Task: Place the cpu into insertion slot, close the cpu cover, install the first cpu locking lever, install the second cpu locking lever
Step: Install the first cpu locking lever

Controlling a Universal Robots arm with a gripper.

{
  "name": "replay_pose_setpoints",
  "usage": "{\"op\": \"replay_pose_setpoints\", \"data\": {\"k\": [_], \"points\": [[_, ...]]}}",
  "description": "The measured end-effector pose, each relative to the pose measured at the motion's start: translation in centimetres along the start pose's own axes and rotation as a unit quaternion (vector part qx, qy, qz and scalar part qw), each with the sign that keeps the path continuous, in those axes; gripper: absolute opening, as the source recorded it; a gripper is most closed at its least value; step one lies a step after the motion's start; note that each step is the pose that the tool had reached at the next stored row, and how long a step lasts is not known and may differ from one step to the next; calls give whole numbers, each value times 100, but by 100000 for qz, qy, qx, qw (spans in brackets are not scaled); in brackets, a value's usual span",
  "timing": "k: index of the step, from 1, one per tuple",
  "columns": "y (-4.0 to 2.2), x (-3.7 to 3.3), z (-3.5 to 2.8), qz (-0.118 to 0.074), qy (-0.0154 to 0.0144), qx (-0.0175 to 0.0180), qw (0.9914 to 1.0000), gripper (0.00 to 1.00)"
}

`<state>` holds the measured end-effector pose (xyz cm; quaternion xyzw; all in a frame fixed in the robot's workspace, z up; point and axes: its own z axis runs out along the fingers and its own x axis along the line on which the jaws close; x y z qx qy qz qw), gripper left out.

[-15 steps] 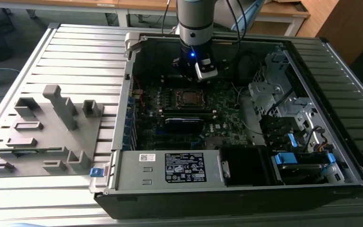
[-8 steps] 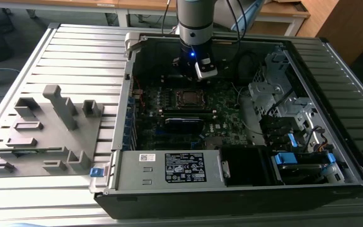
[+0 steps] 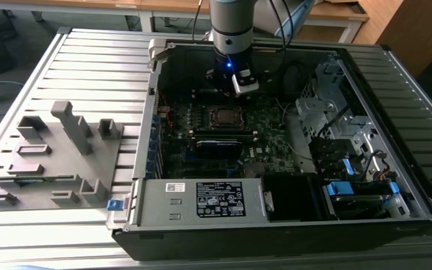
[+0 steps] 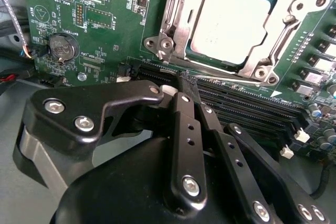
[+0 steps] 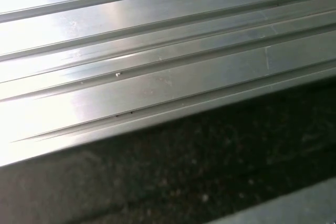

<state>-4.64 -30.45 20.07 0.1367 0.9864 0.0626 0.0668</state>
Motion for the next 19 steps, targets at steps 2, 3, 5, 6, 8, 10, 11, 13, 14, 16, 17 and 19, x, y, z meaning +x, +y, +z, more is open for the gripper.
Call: {"op": "replay_pose_setpoints", "data": {"k": [2, 3, 5, 6, 8, 10, 11, 13, 14, 16, 17, 19], "points": [[-1, 4, 1, 3, -8, -7, 100000, 11], [-2, 5, 2, 1, -7, -9, 100000, 11], [-3, 7, 6, -2, -4, -2, 100000, 11], [-4, 9, 7, -6, -2, 1, 100000, 11], [-4, 10, 11, -38, 2, -7, 100000, 11], [-5, 11, 16, -75, 6, -13, 100000, 11], [-6, 12, 18, -103, 11, -14, 100000, 11], [-6, 13, 22, -171, 20, -22, 100000, 11], [-7, 13, 24, -214, 26, -25, 100000, 11], [-7, 13, 25, -281, 40, -27, 100000, 11], [-6, 13, 25, -288, 40, -33, 100000, 11], [-7, 13, 25, -290, 37, -35, 100000, 11]]}}
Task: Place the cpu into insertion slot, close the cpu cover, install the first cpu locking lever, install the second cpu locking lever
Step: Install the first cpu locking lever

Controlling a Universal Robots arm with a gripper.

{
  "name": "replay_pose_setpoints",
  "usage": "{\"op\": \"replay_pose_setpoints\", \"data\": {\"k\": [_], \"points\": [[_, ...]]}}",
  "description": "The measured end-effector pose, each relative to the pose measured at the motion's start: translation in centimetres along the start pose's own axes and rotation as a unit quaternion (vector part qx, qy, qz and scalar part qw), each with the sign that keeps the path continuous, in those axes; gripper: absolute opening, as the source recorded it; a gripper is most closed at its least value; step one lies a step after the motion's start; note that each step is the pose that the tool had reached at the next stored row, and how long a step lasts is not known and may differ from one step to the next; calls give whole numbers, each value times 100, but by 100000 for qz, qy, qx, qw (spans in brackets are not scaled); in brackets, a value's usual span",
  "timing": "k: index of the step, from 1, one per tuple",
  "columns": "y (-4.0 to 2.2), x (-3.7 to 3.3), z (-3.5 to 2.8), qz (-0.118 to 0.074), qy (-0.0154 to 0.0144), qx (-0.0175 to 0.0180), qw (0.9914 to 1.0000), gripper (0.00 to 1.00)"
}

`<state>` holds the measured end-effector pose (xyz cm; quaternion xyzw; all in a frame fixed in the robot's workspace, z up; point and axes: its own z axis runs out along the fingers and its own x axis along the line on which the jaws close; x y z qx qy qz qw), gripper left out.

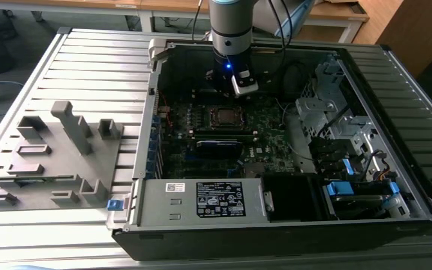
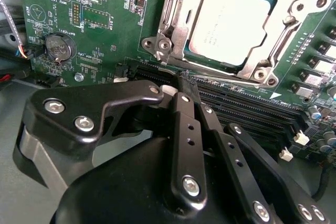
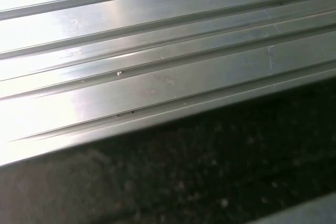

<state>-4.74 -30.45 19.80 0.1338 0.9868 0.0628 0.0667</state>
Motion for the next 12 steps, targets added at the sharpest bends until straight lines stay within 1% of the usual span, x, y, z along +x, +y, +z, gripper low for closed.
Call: {"op": "replay_pose_setpoints", "data": {"k": [3, 5, 8, 12], "points": [[1, 0, 2, -18, -20, 46, 100000, 11], [0, 0, 1, -52, -96, 332, 99999, 11], [0, 0, 1, -159, -271, 1005, 99994, 11], [-1, 0, 1, -336, -573, 2139, 99975, 11]]}}
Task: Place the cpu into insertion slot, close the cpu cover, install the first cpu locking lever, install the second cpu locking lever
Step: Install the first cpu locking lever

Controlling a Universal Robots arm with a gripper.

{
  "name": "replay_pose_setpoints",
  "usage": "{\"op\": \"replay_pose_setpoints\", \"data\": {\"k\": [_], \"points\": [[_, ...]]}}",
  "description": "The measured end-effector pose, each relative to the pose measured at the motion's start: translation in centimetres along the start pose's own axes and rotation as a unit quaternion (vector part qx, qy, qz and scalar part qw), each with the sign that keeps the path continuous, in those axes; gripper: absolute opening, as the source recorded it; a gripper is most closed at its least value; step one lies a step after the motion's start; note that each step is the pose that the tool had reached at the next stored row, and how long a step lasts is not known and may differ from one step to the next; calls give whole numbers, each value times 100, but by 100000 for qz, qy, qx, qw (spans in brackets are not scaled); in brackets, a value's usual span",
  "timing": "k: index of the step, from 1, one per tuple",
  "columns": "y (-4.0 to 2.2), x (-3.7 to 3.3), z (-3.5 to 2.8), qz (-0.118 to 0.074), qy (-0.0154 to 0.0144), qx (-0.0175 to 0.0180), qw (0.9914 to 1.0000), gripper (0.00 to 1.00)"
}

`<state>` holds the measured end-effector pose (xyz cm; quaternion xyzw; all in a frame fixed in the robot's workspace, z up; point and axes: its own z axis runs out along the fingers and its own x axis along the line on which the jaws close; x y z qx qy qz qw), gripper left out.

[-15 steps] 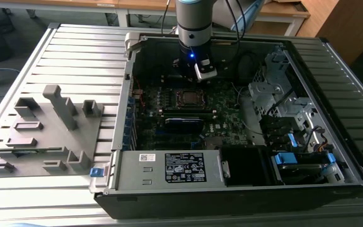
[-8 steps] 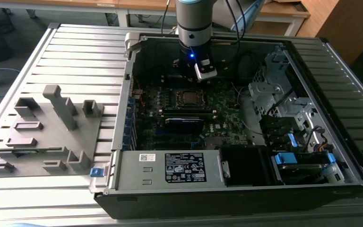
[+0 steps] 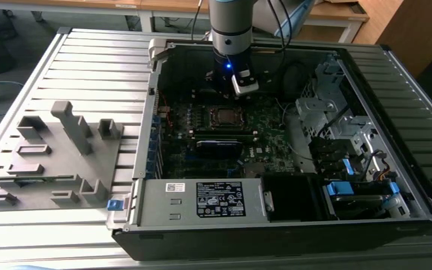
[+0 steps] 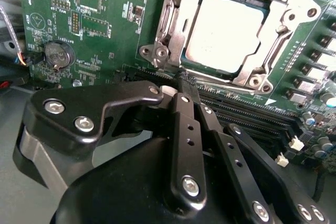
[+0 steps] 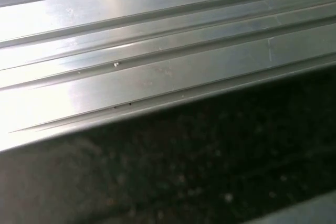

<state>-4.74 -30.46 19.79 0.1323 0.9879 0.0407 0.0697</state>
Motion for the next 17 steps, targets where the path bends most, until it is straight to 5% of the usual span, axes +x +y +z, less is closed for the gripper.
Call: {"op": "replay_pose_setpoints", "data": {"k": [3, 17], "points": [[0, 0, 3, -77, -140, 468, 99999, 11], [-3, 3, 22, -88, -165, 550, 99998, 11]]}}
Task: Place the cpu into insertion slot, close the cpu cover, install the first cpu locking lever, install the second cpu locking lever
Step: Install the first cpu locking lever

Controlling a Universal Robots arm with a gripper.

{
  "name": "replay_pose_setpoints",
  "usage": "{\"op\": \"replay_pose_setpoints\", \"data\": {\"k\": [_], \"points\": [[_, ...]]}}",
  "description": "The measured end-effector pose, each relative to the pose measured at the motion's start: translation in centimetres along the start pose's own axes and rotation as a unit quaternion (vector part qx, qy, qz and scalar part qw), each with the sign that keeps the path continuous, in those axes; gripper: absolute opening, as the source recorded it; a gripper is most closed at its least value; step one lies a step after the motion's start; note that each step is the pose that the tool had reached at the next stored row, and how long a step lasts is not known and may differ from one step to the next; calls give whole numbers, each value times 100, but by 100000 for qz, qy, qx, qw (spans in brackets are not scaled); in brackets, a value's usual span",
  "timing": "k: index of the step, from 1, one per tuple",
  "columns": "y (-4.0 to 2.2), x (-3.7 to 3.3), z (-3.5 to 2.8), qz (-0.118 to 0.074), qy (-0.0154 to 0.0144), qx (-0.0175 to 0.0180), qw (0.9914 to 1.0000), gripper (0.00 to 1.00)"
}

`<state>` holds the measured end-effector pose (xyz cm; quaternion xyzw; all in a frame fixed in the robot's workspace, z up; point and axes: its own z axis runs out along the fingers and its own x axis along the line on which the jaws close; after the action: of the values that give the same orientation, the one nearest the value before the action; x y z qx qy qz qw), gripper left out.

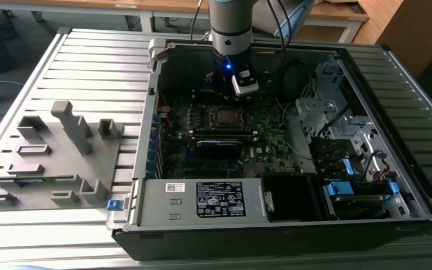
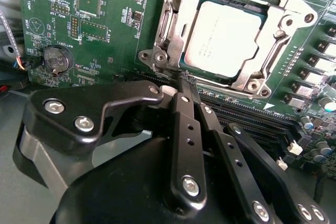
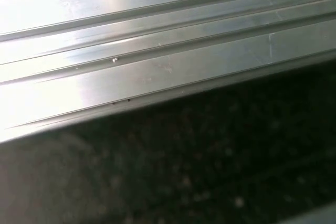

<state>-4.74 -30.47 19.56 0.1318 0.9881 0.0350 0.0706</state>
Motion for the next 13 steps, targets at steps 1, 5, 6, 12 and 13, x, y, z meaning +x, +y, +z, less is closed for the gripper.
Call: {"op": "replay_pose_setpoints", "data": {"k": [1, 5, 6, 12, 13], "points": [[0, 0, 1, 4, -4, -15, 100000, 11], [2, -1, 3, 6, -18, -46, 100000, 11], [3, -2, 6, 12, -31, -91, 100000, 11], [4, -12, 0, 26, 40, -140, 100000, 11], [5, -13, -5, 32, 47, -181, 100000, 11]]}}
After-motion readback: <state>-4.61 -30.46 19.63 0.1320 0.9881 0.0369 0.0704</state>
